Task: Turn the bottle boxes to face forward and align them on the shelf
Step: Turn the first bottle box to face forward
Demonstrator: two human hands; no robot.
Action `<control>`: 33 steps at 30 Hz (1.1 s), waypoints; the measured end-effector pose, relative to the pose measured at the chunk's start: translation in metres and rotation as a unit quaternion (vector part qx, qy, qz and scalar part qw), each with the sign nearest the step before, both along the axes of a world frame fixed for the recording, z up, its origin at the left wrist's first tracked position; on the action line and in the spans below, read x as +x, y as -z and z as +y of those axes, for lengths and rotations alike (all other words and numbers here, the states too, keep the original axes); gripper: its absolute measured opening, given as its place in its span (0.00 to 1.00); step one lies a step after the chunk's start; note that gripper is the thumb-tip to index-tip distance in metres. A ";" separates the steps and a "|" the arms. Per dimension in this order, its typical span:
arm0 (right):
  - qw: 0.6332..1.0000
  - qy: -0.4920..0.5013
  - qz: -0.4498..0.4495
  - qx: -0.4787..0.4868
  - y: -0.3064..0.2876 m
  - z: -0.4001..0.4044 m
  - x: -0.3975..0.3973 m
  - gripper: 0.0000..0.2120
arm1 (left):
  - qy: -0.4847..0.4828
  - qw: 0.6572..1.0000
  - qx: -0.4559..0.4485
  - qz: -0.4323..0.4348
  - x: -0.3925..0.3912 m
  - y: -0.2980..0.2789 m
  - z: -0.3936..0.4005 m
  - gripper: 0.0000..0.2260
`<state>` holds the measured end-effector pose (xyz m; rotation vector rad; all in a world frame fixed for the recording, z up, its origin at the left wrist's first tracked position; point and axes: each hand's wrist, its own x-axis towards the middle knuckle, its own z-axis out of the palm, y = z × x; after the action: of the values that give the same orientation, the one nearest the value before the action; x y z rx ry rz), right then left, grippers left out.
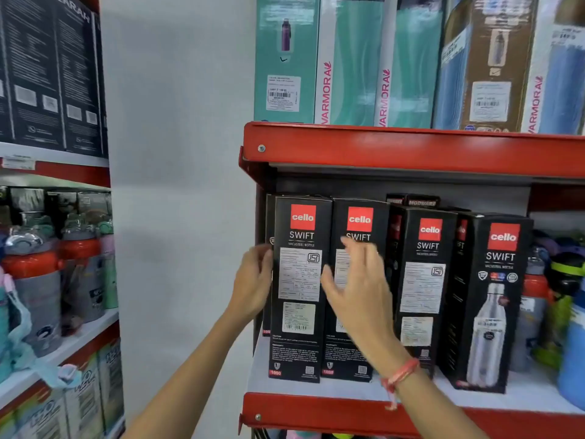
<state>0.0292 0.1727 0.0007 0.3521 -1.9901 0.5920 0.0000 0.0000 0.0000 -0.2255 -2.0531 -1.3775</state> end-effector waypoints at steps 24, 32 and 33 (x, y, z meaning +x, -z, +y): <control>0.963 -0.129 -0.235 -0.035 -0.016 -0.028 0.017 0.63 | 0.219 0.974 0.031 -0.039 0.042 -0.012 -0.043 0.26; 0.938 -0.210 -0.265 -0.078 -0.015 -0.025 -0.010 0.39 | 0.114 0.993 -0.001 0.021 0.032 0.008 -0.023 0.34; 0.942 -0.198 -0.261 -0.075 -0.013 -0.026 -0.013 0.38 | 0.113 0.994 0.006 0.013 0.029 0.011 -0.021 0.34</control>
<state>0.0157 0.1469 0.0137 0.5509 -2.3727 1.1841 0.0288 -0.0208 -0.0107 -0.4806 -2.0446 -1.5119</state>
